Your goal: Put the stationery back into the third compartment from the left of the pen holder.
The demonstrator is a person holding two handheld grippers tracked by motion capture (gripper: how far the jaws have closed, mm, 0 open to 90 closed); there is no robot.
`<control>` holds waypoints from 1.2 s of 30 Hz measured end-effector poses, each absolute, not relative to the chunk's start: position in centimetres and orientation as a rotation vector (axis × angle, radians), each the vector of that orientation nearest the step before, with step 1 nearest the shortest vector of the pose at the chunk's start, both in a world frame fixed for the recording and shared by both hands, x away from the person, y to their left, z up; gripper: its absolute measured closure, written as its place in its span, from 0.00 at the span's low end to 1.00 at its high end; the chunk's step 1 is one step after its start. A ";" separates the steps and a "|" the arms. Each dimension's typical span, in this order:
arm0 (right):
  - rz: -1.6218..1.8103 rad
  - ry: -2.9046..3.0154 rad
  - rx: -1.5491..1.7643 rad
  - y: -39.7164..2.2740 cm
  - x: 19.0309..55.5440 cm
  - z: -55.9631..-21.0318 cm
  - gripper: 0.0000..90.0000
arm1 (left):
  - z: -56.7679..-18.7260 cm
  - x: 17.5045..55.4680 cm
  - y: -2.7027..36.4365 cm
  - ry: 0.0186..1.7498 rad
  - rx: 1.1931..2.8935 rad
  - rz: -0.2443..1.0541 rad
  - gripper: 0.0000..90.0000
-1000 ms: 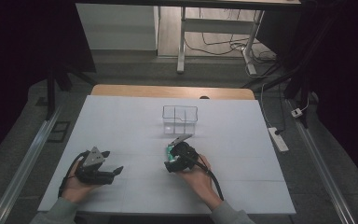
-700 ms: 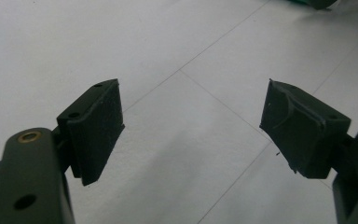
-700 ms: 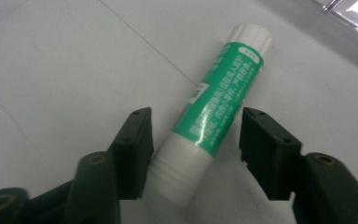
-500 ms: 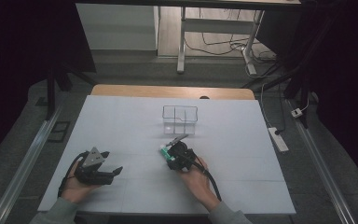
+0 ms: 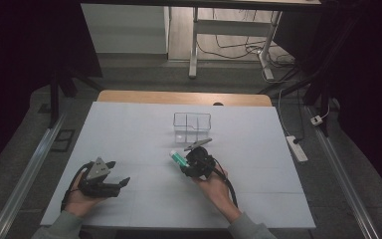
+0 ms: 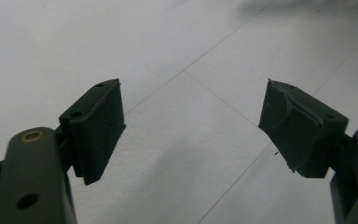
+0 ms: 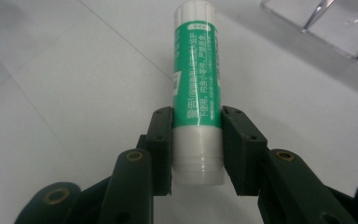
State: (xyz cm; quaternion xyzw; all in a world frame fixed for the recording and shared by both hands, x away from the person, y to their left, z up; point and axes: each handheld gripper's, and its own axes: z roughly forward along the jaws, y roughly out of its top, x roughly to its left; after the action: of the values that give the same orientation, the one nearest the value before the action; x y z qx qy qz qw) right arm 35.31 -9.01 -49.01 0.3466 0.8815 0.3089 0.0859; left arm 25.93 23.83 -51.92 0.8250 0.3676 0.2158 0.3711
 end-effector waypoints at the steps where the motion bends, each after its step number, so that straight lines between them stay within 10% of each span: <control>1: 0.923 2.632 1.036 -9.2 35.3 -48.8 0.72 | -51.9 25.9 23.8 0.937 2.116 0.556 0.25; 36: 1.148 2.757 0.755 -13.5 35.9 -44.3 0.72 | -49.1 26.7 19.2 0.750 2.160 0.640 0.26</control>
State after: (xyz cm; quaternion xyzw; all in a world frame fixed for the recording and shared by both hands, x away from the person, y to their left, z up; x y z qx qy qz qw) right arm 35.89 -13.48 -44.27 0.2449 0.8946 0.3725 0.0307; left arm 26.66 19.19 -49.13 0.8436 0.2929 0.2501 0.3742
